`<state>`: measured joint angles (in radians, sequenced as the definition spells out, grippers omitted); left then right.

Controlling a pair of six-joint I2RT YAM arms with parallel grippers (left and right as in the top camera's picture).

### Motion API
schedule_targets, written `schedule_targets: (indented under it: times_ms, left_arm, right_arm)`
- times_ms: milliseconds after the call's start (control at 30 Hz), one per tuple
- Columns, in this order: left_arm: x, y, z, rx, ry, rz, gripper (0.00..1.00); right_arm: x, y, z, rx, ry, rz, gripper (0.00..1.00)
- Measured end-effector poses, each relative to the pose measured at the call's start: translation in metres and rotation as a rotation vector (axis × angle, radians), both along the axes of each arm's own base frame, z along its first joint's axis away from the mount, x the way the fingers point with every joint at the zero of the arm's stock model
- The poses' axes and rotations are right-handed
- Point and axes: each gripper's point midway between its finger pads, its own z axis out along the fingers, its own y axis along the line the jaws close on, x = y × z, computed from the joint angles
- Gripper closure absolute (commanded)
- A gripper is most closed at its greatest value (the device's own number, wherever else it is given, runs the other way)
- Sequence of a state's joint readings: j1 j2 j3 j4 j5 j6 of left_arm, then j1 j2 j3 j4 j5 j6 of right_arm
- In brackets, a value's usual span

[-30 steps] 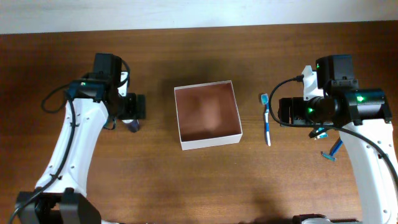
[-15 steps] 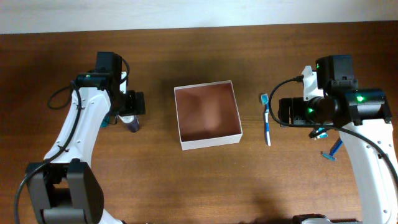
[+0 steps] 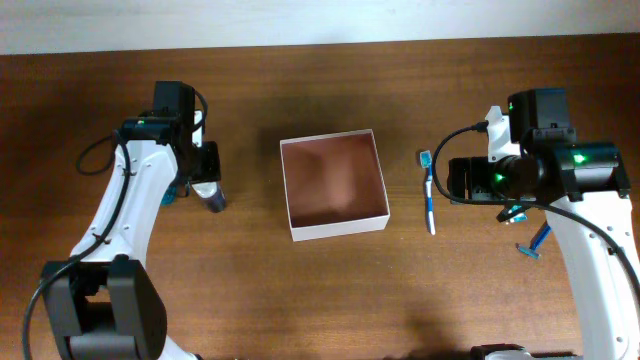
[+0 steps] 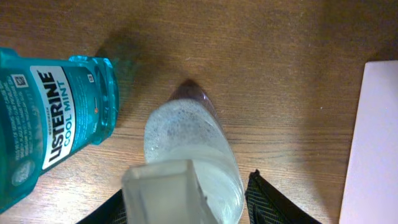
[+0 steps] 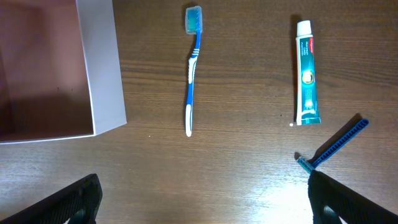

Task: Pack container
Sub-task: 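Move the left gripper to the white-pump soap bottle and grasp it, then carry the soap bottle into the box and release it upright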

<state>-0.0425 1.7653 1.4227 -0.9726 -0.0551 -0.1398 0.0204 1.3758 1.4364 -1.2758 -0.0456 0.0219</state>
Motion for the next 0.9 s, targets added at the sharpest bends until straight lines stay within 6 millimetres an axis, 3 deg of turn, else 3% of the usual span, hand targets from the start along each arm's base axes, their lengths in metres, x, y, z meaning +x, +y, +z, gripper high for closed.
schedule_targets:
  times_ms: [67,133,367,633,900]
  left_arm:
    - [-0.001,0.0,-0.0003,0.001,0.004,-0.001,0.55]
    - [-0.0016,-0.0002,-0.0004,0.0,0.007,-0.001,0.64]
    - [-0.0019,-0.0006,0.0001,-0.003,0.008,-0.001,0.71]
    - [-0.0019,-0.0006,0.0001,-0.003,0.008,-0.001,1.0]
    - [-0.0091,-0.0006,0.0046,-0.001,0.043,-0.002,0.99]
  right_arm:
    - [0.0,0.0,0.0,0.0,0.0,-0.001,0.01]
    - [0.0,0.0,0.0,0.0,0.0,0.0,0.01]
    - [-0.0001,0.0,0.0,0.0,0.0,-0.001,0.01]
    - [-0.0007,0.0,-0.0003,0.0,0.003,-0.001,0.02]
    - [-0.0008,0.0,-0.0003,0.0,0.003,0.0,0.01]
